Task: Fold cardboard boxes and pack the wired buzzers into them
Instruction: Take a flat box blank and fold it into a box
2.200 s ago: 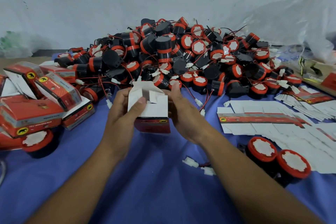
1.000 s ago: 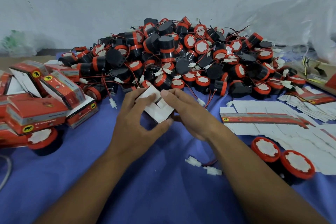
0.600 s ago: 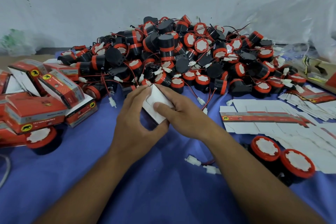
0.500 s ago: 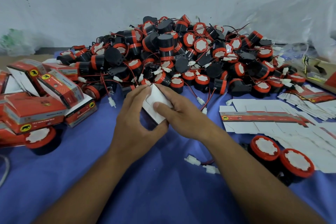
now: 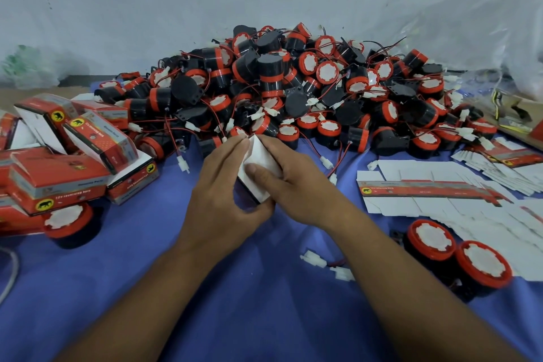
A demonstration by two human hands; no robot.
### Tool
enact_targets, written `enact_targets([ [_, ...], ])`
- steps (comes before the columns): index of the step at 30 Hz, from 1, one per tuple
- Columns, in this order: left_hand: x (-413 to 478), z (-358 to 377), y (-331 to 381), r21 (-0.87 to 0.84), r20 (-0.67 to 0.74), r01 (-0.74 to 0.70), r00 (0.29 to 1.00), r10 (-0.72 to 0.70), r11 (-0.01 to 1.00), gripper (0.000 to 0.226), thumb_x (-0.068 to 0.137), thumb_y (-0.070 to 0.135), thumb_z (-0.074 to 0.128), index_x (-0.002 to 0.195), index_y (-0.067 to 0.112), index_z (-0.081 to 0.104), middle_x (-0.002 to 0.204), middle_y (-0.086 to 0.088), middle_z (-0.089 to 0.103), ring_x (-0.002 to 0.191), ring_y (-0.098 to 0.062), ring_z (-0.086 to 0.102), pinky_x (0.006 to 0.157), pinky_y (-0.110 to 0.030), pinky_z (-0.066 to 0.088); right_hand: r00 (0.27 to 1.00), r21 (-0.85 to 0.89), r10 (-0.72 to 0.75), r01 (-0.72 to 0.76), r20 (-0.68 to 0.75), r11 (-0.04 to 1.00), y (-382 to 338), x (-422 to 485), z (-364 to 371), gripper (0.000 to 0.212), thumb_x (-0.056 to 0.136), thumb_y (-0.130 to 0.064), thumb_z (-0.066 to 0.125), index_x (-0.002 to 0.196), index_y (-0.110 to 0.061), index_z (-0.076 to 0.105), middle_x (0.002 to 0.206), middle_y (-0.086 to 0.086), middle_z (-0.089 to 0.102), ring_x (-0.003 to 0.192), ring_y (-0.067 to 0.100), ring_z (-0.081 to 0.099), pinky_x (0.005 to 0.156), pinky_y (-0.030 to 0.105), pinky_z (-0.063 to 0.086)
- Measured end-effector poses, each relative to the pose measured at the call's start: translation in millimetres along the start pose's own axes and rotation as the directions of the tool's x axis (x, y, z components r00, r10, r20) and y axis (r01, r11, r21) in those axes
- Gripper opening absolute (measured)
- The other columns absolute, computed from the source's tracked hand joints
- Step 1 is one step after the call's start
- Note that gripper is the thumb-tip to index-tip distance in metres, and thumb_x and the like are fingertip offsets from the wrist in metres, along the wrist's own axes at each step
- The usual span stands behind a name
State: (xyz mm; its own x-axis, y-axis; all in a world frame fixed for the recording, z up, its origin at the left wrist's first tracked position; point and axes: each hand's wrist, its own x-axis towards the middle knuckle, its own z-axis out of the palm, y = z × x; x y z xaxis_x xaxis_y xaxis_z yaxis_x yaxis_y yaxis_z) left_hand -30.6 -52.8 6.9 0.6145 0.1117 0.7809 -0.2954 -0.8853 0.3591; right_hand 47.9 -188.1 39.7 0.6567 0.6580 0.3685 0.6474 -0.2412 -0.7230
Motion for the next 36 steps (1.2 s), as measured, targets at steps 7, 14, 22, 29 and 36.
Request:
enact_targets([
  [7, 1.9, -0.1, -0.2, 0.004, -0.022, -0.027, 0.999, 0.027, 1.0, 0.076, 0.082, 0.036, 0.07, 0.134, -0.015, 0.047, 0.138, -0.018, 0.05, 0.133, -0.025, 0.045, 0.113, -0.022, 0.034, 0.999, 0.074, -0.022, 0.019, 0.035, 0.997, 5.5, 1.0, -2.8, 0.039, 0.107, -0.019, 0.045, 0.146, -0.013, 0.046, 0.126, 0.0, 0.065, 0.114, 0.015, 0.061, 0.096, 0.046, 0.049],
  [14, 0.5, 0.0, -4.3, 0.042, -0.037, 0.0, 0.999, 0.002, 0.999, 0.078, 0.075, 0.027, 0.079, 0.134, -0.013, 0.049, 0.137, -0.022, 0.053, 0.131, -0.025, 0.047, 0.113, -0.02, 0.033, 0.993, 0.101, 0.058, -0.068, 0.103, 0.993, 6.3, 2.8, 6.5, 0.06, 0.107, -0.034, 0.039, 0.159, -0.025, 0.011, 0.153, 0.003, 0.039, 0.137, 0.008, 0.037, 0.116, 0.026, 0.031],
  [22, -0.2, 1.7, -5.2, 0.053, -0.075, -0.026, 0.997, 0.03, 0.998, 0.074, 0.079, 0.031, 0.078, 0.132, -0.013, 0.052, 0.137, -0.02, 0.054, 0.131, -0.024, 0.048, 0.113, -0.021, 0.035, 0.998, 0.182, 0.063, -0.067, 0.031, 0.981, 5.9, 3.8, 9.1, 0.056, 0.107, -0.026, 0.045, 0.157, -0.032, 0.022, 0.136, 0.005, 0.049, 0.129, 0.011, 0.043, 0.114, 0.027, 0.033],
  [29, -1.9, 2.7, -8.1, 0.078, -0.07, -0.062, 0.995, 0.068, 0.995, 0.074, 0.076, 0.028, 0.081, 0.129, -0.015, 0.053, 0.136, -0.021, 0.054, 0.13, -0.025, 0.048, 0.113, -0.021, 0.035, 0.996, 0.176, 0.043, -0.056, 0.074, 0.983, 3.2, 1.2, 5.4, 0.051, 0.108, -0.032, 0.039, 0.155, -0.036, 0.023, 0.113, -0.005, 0.042, 0.113, 0.011, 0.041, 0.107, 0.021, 0.033],
  [36, -2.5, 3.8, -7.0, 0.111, -0.073, -0.093, 0.992, 0.101, 0.989, 0.073, 0.077, 0.024, 0.083, 0.13, -0.015, 0.052, 0.136, -0.023, 0.053, 0.131, -0.026, 0.046, 0.113, -0.023, 0.036, 0.999, 0.063, 0.031, -0.029, -0.031, 0.998, 0.6, 0.9, 3.3, 0.053, 0.102, -0.021, 0.055, 0.152, -0.021, 0.038, 0.124, 0.001, 0.053, 0.119, 0.009, 0.05, 0.106, 0.03, 0.041],
])
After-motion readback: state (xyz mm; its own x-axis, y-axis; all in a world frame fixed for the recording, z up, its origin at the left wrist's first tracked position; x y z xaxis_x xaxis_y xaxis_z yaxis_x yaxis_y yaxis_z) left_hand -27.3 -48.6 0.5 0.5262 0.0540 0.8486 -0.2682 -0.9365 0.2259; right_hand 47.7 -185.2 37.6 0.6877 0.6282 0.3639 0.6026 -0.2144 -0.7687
